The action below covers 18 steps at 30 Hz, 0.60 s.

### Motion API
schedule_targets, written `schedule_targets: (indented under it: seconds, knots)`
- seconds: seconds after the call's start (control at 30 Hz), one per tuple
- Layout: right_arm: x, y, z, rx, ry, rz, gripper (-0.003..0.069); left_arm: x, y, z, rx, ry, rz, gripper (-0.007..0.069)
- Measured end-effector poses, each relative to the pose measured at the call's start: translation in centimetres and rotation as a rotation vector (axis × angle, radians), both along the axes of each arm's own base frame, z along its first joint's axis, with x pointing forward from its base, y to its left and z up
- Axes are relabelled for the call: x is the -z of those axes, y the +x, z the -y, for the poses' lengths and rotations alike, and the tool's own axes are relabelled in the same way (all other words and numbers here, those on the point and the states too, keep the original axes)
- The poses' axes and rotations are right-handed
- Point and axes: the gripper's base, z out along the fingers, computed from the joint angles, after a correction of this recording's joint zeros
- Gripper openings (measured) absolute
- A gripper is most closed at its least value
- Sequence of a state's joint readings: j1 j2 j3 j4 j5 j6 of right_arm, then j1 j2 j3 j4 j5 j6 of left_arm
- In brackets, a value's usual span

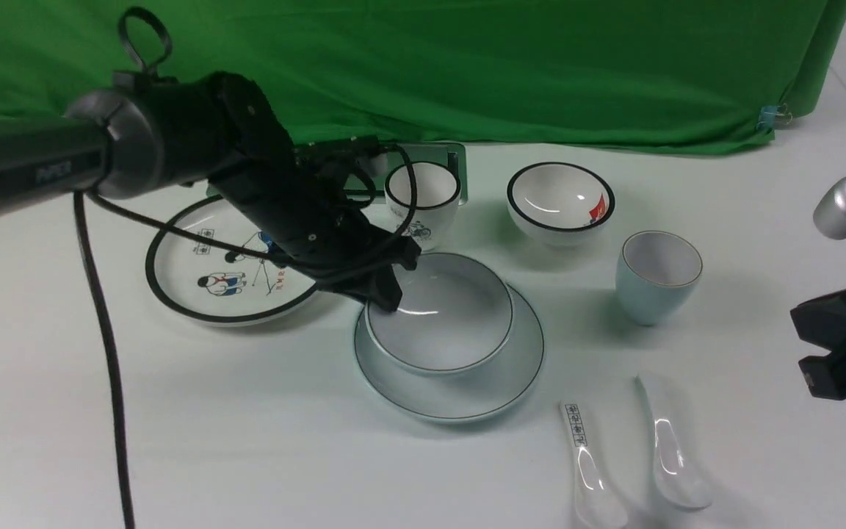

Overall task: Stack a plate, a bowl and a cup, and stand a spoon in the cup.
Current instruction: Use the left arm to put the blue rice bowl into the blue large plate in the middle

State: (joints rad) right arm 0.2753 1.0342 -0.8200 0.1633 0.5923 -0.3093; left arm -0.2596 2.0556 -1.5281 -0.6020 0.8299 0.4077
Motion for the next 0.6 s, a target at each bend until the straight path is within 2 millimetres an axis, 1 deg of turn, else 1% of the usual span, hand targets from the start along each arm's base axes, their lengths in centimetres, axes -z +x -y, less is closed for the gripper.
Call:
schedule_targets:
  seconds: [0.13,0.33,0.37,0.43,0.47,0.5,0.6]
  knots:
    - [0.0,0.5,-0.1,0.0,-0.001,-0.003,0.0027,0.4,0.0,0.3,0.009,0.011,0.0,-0.0006]
    - [0.4,2.1,-0.6,-0.001,-0.013,-0.047,0.003,0.7,-0.3,2.1,0.056,0.054,0.054,-0.0001]
    - [0.5,2.7,-0.8,-0.002,-0.018,-0.066,0.0033,0.7,-0.4,2.6,0.056,0.062,0.067,0.0006]
    - [0.4,3.5,-1.0,-0.002,-0.022,-0.081,0.0036,0.7,-0.3,2.8,0.049,0.079,0.08,0.0029]
    - [0.4,3.5,-1.0,-0.003,-0.023,-0.083,0.0037,0.7,-0.3,2.8,0.046,0.078,0.08,0.0036]
    - [0.4,4.2,-1.2,-0.003,-0.026,-0.092,0.0041,0.8,-0.3,2.6,0.036,0.096,0.079,0.007]
    - [0.3,5.1,-1.4,0.003,-0.024,-0.097,0.0061,0.8,-0.2,2.3,0.028,0.117,0.078,0.0127]
